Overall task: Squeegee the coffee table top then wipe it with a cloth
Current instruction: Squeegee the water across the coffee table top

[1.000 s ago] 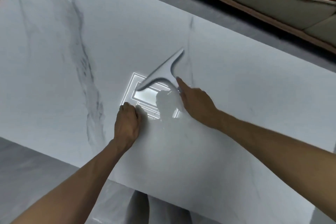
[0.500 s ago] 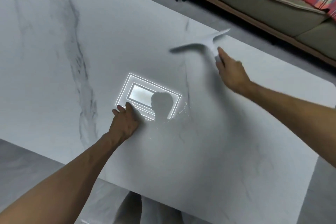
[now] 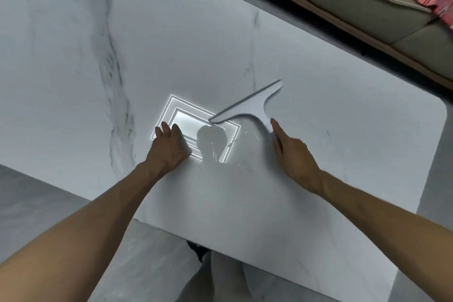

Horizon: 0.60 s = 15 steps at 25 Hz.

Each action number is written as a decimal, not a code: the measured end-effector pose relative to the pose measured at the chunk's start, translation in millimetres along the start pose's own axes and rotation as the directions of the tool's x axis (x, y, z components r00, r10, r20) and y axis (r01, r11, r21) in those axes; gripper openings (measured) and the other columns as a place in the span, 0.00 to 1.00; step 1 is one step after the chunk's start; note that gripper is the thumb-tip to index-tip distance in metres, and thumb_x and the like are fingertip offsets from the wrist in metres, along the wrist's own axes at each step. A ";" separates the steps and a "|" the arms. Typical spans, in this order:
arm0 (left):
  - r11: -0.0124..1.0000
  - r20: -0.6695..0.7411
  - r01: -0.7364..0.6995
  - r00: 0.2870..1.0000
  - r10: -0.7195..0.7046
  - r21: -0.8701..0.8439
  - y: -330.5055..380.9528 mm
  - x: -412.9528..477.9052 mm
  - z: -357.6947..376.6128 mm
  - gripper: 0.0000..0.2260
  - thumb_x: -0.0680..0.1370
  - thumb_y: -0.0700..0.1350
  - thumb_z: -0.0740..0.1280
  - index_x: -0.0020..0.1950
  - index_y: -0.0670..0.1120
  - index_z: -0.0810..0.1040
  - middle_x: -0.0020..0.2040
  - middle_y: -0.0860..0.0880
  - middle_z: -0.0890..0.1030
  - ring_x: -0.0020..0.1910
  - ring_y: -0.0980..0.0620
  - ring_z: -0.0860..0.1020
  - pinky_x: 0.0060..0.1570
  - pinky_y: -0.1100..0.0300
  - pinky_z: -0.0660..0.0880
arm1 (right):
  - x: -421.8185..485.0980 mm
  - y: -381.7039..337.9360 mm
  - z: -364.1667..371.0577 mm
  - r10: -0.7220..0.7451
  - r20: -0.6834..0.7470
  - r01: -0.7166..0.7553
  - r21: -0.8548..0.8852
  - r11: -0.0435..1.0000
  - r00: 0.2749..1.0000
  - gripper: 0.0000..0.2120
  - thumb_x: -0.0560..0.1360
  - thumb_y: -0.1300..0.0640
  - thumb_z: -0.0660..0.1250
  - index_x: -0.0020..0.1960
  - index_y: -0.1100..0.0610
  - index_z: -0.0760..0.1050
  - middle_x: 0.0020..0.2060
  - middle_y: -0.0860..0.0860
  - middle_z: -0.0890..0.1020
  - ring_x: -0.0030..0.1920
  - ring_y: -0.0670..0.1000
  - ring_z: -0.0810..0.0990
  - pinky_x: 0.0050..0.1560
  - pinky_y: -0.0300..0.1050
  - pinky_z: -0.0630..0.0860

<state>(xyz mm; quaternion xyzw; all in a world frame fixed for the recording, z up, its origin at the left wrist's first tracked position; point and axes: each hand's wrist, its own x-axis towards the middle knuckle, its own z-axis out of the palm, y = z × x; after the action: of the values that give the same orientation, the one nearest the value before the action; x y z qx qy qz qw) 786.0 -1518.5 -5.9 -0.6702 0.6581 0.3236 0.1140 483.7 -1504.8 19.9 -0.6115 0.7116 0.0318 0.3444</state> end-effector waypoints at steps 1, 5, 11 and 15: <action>0.999 0.014 -0.018 1.000 0.018 0.036 -4.2 -6.4 4.3 0.17 0.73 0.30 0.64 0.62 0.30 0.70 0.65 0.28 0.68 0.65 0.29 0.68 0.61 0.40 0.70 | -15.7 6.8 3.4 -0.033 0.016 0.034 -0.040 0.999 0.999 0.24 0.84 0.49 0.50 0.79 0.44 0.52 0.34 0.52 0.79 0.36 0.56 0.78 0.41 0.48 0.73; 0.993 0.005 0.014 1.000 -0.014 -0.119 -15.9 -54.6 22.9 0.14 0.74 0.30 0.58 0.59 0.33 0.71 0.60 0.36 0.72 0.58 0.39 0.71 0.58 0.46 0.68 | -96.7 48.5 8.6 0.004 0.150 0.017 -0.142 0.990 0.989 0.24 0.83 0.50 0.51 0.78 0.41 0.51 0.30 0.46 0.76 0.31 0.49 0.76 0.35 0.45 0.72; 0.972 0.023 0.112 0.994 -0.110 -0.206 -54.3 -114.0 58.7 0.22 0.73 0.30 0.57 0.67 0.36 0.66 0.66 0.36 0.69 0.67 0.39 0.68 0.64 0.47 0.67 | -84.3 -3.1 -31.2 -0.099 0.002 0.098 -0.137 0.986 0.995 0.23 0.83 0.47 0.49 0.78 0.46 0.56 0.38 0.52 0.79 0.38 0.57 0.76 0.42 0.48 0.71; 0.972 -0.033 0.156 0.986 -0.164 -0.178 -79.2 -120.2 76.6 0.25 0.71 0.30 0.59 0.68 0.36 0.65 0.64 0.36 0.67 0.63 0.38 0.68 0.60 0.48 0.67 | 6.9 -80.7 -4.0 0.021 -0.097 -0.006 0.161 0.987 0.995 0.22 0.83 0.49 0.47 0.77 0.47 0.57 0.42 0.53 0.73 0.43 0.56 0.70 0.37 0.45 0.69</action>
<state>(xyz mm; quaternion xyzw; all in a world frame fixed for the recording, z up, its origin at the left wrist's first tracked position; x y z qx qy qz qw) 849.1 -1368.5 -15.9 -0.7360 0.5734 0.3540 0.0648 553.7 -1532.7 49.7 -0.5779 0.7321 -0.0531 0.3568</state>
